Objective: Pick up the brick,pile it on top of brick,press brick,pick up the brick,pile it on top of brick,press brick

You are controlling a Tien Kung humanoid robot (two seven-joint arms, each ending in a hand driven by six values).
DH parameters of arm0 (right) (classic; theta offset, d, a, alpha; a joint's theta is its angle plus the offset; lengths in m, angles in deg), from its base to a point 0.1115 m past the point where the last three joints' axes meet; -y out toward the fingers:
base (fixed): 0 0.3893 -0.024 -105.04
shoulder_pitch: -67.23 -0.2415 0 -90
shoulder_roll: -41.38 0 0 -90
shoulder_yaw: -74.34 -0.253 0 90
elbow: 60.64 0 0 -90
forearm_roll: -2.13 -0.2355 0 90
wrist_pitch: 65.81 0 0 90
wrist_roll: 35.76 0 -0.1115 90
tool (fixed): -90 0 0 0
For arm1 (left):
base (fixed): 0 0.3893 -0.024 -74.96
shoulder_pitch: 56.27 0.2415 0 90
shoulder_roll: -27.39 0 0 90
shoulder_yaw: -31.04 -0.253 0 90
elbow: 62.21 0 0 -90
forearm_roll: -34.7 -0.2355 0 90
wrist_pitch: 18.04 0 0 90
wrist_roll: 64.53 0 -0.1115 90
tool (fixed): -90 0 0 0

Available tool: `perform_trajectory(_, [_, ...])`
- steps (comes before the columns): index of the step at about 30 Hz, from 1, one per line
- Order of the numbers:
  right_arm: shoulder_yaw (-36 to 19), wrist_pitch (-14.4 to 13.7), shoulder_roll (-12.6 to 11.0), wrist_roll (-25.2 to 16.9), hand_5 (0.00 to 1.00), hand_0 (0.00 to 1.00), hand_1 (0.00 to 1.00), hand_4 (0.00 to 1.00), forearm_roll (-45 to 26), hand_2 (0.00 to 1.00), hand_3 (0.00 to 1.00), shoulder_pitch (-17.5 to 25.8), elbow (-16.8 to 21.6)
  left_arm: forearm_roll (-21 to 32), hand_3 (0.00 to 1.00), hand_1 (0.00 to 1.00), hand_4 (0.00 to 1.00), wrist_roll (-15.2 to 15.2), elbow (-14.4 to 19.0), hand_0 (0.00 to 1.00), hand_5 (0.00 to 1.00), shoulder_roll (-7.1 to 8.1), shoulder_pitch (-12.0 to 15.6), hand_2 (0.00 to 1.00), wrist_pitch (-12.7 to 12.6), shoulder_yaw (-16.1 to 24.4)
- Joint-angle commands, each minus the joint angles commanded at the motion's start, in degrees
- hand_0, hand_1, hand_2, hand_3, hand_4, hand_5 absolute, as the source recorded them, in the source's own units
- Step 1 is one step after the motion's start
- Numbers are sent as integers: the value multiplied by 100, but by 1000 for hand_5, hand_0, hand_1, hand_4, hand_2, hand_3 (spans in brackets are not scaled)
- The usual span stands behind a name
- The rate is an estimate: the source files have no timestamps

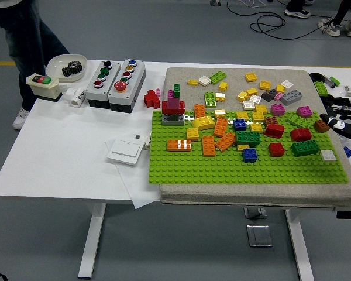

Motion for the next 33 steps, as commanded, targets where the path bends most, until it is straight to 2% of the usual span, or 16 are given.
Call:
perform_trajectory(5, [456,115,-113,-37,172,628,633,854,1006,719,675,-272,-85,9,586,706,672,1,0,688,662,2,0,745,-3,-3])
perform_trajectory(6, [522,138,-127,-48,164,568,602,848,1266,656,619,-311,-104,10,586,706,671,2,0,688,660,3,0,745,-4,-4])
perform_trajectory(10, [884,267,-172,-103,164,568,602,848,2235,656,619,-484,-232,22,586,706,671,2,0,688,660,4,-6,745,-8,-10])
perform_trajectory(11, [931,275,-173,-107,164,568,602,848,2458,656,619,-505,-260,22,586,706,671,1,0,688,660,5,-7,745,-8,-11])
perform_trajectory(12, [990,279,-168,-111,182,570,611,876,2719,692,669,-530,-304,23,586,706,673,2,-1,688,662,8,-7,745,-8,-11])
perform_trajectory(21, [1248,177,-77,-119,206,572,610,871,4851,695,672,-683,-664,17,587,708,673,-3,1,688,660,8,-5,745,-5,-6])
perform_trajectory(33, [1375,-40,-3,-96,250,581,628,858,4910,698,669,-863,-989,23,588,707,672,-14,12,688,659,9,-12,745,-1,-8])
